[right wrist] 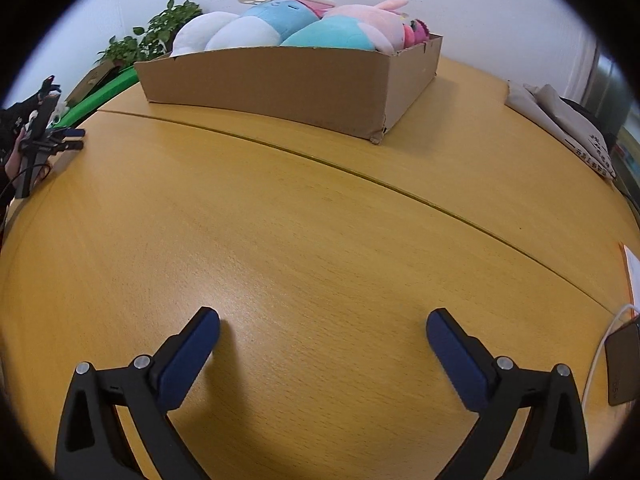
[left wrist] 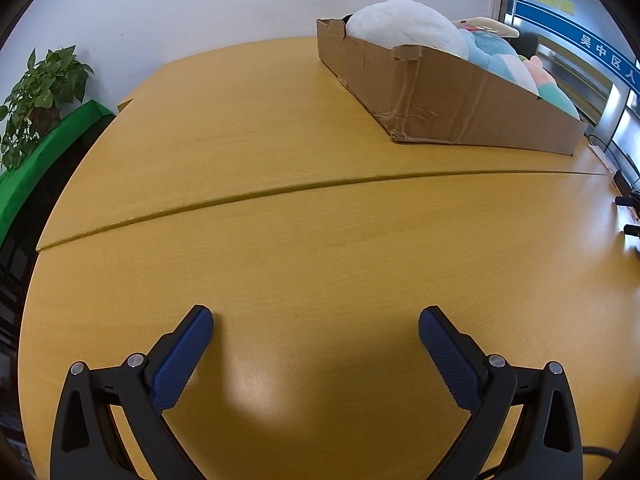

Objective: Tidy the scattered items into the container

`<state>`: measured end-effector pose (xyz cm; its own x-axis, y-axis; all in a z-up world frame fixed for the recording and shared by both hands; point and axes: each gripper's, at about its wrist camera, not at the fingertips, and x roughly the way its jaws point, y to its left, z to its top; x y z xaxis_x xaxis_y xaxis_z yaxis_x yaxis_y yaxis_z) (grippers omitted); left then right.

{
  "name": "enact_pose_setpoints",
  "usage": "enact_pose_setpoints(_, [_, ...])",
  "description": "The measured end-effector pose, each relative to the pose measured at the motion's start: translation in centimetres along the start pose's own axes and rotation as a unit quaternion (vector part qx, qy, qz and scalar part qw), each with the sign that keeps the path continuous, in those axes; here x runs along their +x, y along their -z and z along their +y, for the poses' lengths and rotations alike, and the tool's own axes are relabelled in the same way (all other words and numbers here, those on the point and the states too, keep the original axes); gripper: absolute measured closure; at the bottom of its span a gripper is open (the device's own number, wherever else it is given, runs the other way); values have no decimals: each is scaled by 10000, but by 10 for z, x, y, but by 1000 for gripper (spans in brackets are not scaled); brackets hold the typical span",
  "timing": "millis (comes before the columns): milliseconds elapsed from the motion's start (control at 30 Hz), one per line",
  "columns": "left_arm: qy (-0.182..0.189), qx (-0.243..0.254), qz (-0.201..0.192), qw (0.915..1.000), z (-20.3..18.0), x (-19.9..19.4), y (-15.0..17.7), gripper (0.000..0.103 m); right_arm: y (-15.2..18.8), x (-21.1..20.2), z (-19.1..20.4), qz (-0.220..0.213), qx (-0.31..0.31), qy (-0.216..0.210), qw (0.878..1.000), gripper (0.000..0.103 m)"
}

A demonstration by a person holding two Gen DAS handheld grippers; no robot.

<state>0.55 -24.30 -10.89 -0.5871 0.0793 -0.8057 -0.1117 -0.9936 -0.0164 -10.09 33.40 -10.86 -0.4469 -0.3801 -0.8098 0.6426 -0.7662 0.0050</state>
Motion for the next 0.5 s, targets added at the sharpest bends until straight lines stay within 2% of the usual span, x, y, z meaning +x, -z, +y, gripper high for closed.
enact_pose_setpoints(500, [21, 35, -5, 10000, 4, 2, -2, 0, -4, -1, -4, 12, -62, -22, 10000, 0])
